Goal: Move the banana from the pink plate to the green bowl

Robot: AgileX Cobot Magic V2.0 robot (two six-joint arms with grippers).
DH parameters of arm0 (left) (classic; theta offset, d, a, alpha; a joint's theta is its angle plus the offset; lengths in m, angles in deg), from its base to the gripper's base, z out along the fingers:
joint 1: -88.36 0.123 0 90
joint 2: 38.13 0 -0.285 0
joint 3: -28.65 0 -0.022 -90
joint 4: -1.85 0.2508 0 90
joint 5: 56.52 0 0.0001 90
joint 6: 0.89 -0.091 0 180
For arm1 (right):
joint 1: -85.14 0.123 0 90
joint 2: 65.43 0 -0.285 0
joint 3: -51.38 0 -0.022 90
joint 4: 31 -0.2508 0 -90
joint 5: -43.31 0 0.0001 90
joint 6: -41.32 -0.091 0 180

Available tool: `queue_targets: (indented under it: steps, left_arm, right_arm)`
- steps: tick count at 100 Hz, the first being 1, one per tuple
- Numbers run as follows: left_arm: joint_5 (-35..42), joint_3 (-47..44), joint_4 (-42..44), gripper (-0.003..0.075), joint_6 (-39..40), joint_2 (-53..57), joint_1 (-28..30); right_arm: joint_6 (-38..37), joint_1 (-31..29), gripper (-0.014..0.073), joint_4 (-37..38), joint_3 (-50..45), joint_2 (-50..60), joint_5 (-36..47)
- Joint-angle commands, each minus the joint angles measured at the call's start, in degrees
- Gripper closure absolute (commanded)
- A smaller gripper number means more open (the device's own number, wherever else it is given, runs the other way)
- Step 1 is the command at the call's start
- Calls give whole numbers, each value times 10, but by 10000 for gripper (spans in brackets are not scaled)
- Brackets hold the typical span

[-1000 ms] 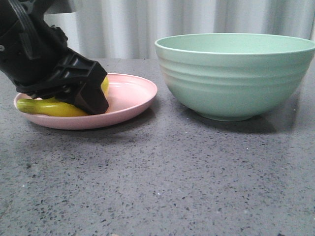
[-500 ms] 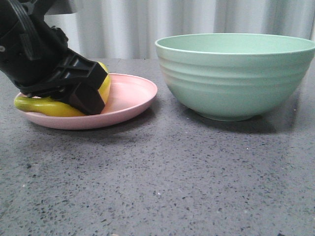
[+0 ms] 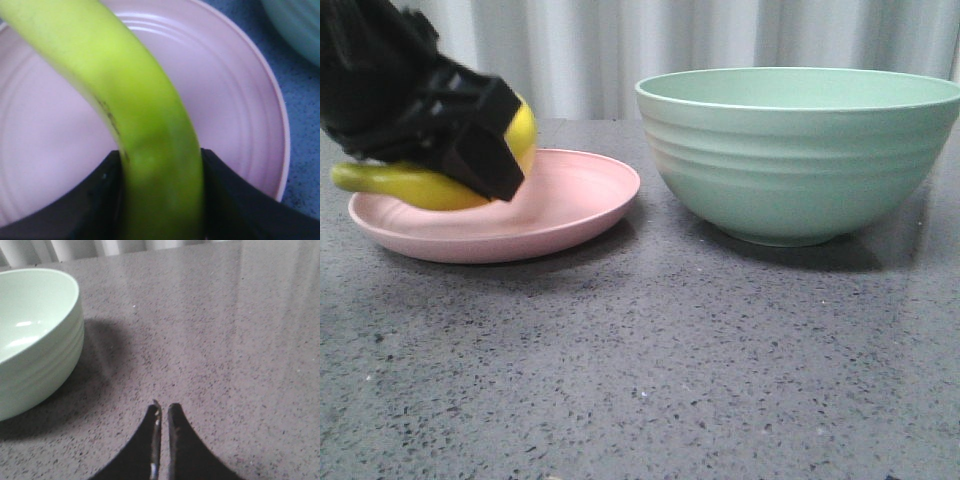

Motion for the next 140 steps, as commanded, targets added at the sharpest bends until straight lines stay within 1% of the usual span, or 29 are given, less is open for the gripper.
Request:
queue_targets:
  steps: [1, 15, 35, 40, 47, 52, 54, 57, 62, 66, 71, 85, 94, 102, 120, 140]
  left_arm:
    - [24, 19, -5, 543, 4, 43, -5]
    - [23, 19, -6, 543, -18, 73, -31]
    - [17, 44, -6, 543, -19, 82, -118]
    - [17, 53, -6, 543, -20, 82, -140]
    - [17, 66, -6, 543, -22, 82, -169]
    - [20, 72, -6, 543, -22, 80, -186]
    - [20, 73, -6, 543, -22, 80, -193]
    - [20, 76, -6, 543, -22, 80, -202]
    - [27, 76, -6, 543, -22, 80, -218]
    - [30, 76, -6, 543, -22, 79, -231]
    - [36, 76, -6, 543, -22, 74, -246]
    - [54, 77, -11, 543, -23, 45, -288]
    - [62, 77, -11, 543, -23, 34, -304]
    - [67, 77, -16, 543, -23, 27, -318]
    - [76, 77, -21, 543, -23, 22, -333]
    - [80, 77, -21, 543, -23, 22, -334]
  right_arm:
    - [1, 7, 635, 0, 41, -11, 2]
    - [1, 22, 635, 0, 93, -28, -60]
    - [1, 66, 633, -3, 168, -75, -151]
    - [1, 78, 617, -12, 188, -89, -177]
    - [1, 96, 533, -34, 213, -110, -199]
    - [1, 108, 420, -60, 231, -124, -203]
    - [1, 113, 389, -73, 236, -129, -203]
    - [1, 118, 313, -90, 245, -137, -201]
    - [1, 127, 223, -119, 259, -151, -203]
    - [1, 134, 168, -131, 269, -164, -204]
    - [1, 141, 133, -148, 280, -179, -207]
    - [1, 162, 133, -192, 299, -219, -196]
    - [1, 170, 133, -210, 306, -241, -181]
    - [2, 177, 133, -240, 306, -260, -164]
    - [2, 196, 133, -258, 306, -298, -146]
    - [2, 203, 133, -272, 306, -334, -118]
